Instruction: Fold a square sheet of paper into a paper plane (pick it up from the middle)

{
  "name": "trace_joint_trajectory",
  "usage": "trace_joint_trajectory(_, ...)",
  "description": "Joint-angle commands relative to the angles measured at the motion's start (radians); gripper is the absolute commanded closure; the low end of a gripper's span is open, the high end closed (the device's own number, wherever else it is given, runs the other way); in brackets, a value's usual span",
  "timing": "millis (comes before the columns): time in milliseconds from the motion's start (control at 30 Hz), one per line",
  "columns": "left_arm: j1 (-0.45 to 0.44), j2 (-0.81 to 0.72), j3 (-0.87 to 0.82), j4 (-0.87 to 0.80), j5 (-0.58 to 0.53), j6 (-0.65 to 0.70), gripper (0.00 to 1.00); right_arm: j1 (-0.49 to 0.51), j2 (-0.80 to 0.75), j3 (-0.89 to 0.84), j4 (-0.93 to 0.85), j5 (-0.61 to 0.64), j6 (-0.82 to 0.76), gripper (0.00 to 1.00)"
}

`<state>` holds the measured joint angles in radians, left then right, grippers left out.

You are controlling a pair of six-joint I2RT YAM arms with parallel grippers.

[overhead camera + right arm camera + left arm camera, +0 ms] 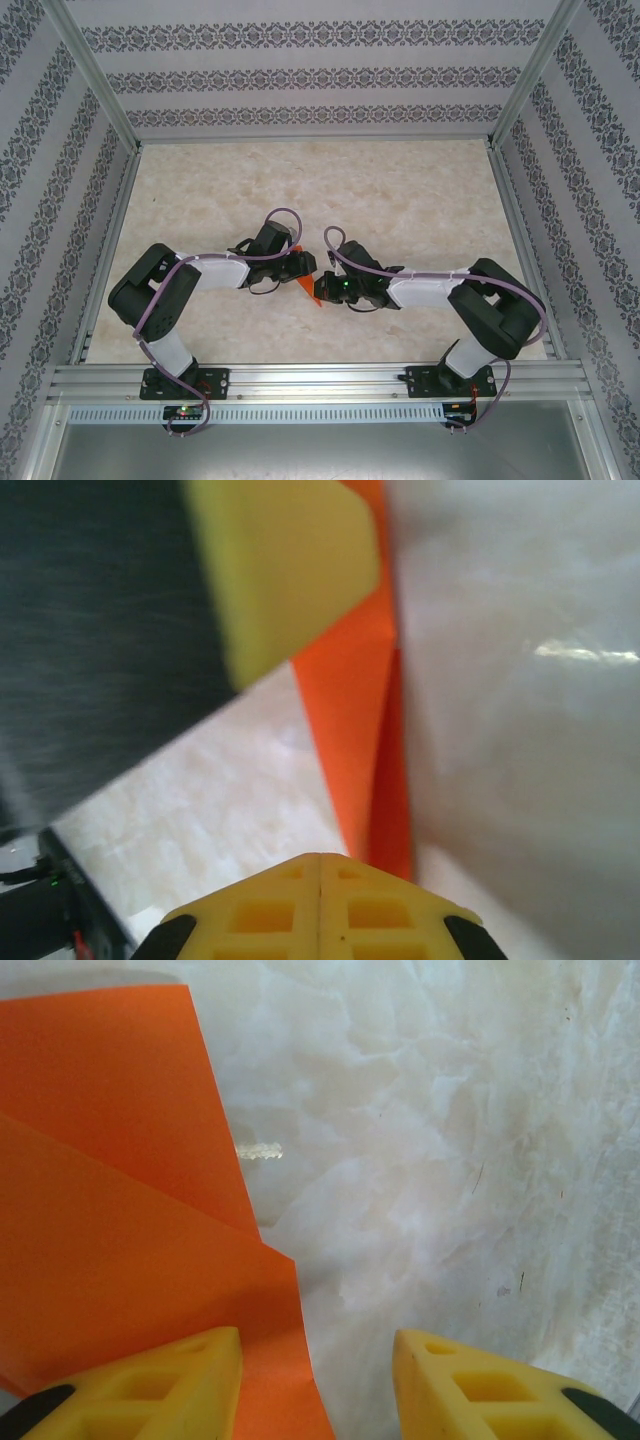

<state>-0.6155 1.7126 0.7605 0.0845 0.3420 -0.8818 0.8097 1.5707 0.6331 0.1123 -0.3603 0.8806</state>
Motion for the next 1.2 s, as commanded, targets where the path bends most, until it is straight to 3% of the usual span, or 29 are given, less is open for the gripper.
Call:
trace_joint_trajectory(0, 0.006, 0.038, 0.012, -0.061, 0.0, 0.029, 0.55, 0.013, 0.007, 0.03, 0.011, -0.055, -0.02, 0.94)
trace_joint_trajectory(200, 0.006, 0.041, 0.018, -0.063, 0.004, 0.03, 0.55, 0.016, 0.088, 0.032, -0.008, -0.027, -0.019, 0.94)
trace_joint_trajectory(400, 0.006, 0.042, 0.014, -0.062, 0.001, 0.031, 0.55, 0.012, 0.148, -0.059, 0.096, -0.069, 0.03, 0.94)
trace_joint_trajectory(800, 0.006, 0.045, 0.01, -0.071, -0.01, 0.035, 0.55, 0.015, 0.008, -0.094, -0.015, -0.007, 0.02, 0.93)
trace_joint_trajectory(1033, 0.006, 0.055, 0.017, -0.07, -0.003, 0.035, 0.56, 0.022, 0.042, -0.107, -0.076, 0.037, 0.015, 0.93)
trace_joint_trajectory(1167, 0.006, 0.047, 0.017, -0.074, 0.001, 0.037, 0.55, 0.029, -0.039, -0.079, -0.111, 0.074, 0.0, 0.93)
